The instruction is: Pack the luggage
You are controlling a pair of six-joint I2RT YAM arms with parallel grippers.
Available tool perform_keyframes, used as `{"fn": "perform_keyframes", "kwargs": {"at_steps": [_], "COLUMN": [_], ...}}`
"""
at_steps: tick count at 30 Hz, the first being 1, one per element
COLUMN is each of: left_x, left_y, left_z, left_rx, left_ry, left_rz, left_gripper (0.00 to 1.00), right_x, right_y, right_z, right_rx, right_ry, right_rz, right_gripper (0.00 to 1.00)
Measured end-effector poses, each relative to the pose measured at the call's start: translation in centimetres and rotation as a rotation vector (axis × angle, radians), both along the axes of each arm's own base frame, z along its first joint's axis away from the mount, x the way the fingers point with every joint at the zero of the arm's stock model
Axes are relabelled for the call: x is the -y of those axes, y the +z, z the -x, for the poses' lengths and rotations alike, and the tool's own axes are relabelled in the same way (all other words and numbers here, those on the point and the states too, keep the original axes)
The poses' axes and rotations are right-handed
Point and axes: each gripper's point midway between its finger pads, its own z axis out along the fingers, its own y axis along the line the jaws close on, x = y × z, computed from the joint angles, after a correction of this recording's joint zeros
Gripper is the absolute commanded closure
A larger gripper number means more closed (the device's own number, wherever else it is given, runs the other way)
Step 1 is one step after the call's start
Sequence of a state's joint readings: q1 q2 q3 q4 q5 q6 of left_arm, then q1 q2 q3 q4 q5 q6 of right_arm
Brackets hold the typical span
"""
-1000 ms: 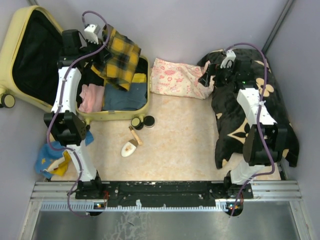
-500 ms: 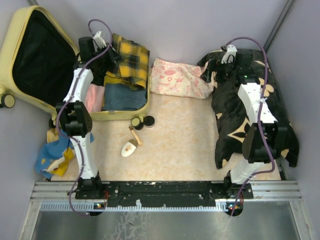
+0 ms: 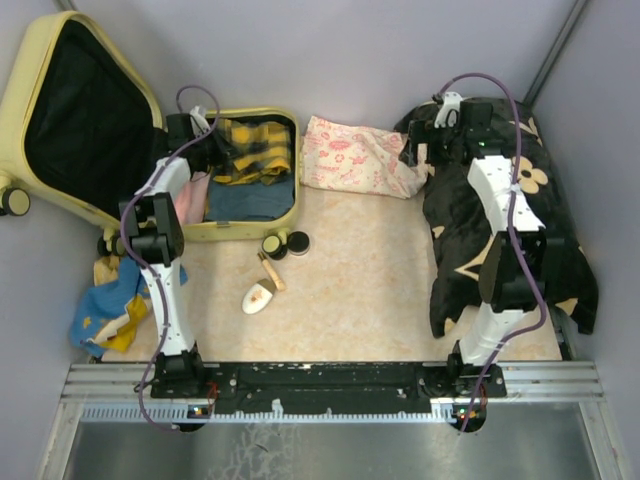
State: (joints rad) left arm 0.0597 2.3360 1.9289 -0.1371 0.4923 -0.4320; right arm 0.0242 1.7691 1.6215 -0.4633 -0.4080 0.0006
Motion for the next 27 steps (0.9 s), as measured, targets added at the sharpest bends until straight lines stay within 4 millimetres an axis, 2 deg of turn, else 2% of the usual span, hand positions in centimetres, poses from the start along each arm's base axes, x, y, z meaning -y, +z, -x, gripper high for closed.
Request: {"fn": "perform_keyframes", "kwargs": {"at_steps": [1, 4, 8, 12, 15, 18, 20, 22, 23, 24, 27], "left_x": [0.0, -0.1, -0.4, -1.5, -3.3, -5.3, -6.5, -7.0, -7.2, -7.3, -6.7], "left_y": [0.0, -0.1, -0.1, -0.1, 1.4, 4.9, 7.7, 10.3, 11.5, 13.0, 14.4], "left_z": [-0.1, -0.3, -1.1, -0.2, 0.8, 0.8, 0.7, 0.7, 0.8, 1.0, 1.7], "left_rx": [0.007, 0.028, 0.085, 0.115, 0.138, 0.203, 0.252, 0.301, 0.324, 0.351, 0.378], "left_ry": [-0.003, -0.029, -0.094, -0.112, -0.087, -0.054, -0.033, -0.026, -0.026, -0.028, -0.061], "left_rz": [-0.01, -0.046, -0.149, -0.284, -0.396, -0.501, -0.56, -0.597, -0.611, -0.622, -0.623], "left_gripper": [0.92, 0.62, 0.29, 0.02, 0.0, 0.0, 0.0, 0.0, 0.0, 0.0, 0.0], "right_x": [-0.2, -0.7, -1.2, -1.4, -1.8, -3.3, -5.0, -6.8, -8.0, -8.7, -11.6], "right_y": [-0.1, -0.3, -0.7, -1.0, -1.1, -1.8, -2.7, -3.9, -5.3, -5.5, -8.1], "right_z": [-0.1, -0.3, -0.9, -1.5, -2.4, -3.6, -4.5, -5.1, -5.8, -5.6, -6.2], "right_rx": [-0.002, -0.006, -0.012, -0.014, -0.001, 0.012, 0.017, 0.011, 0.0, -0.002, -0.019], "right_ry": [0.002, 0.011, 0.022, 0.034, 0.062, 0.108, 0.151, 0.191, 0.214, 0.229, 0.28], "right_rz": [0.001, 0.003, 0.003, 0.01, 0.043, 0.082, 0.103, 0.114, 0.121, 0.123, 0.139], "right_gripper": [0.01, 0.01, 0.01, 0.01, 0.05, 0.13, 0.2, 0.27, 0.29, 0.31, 0.36]}}
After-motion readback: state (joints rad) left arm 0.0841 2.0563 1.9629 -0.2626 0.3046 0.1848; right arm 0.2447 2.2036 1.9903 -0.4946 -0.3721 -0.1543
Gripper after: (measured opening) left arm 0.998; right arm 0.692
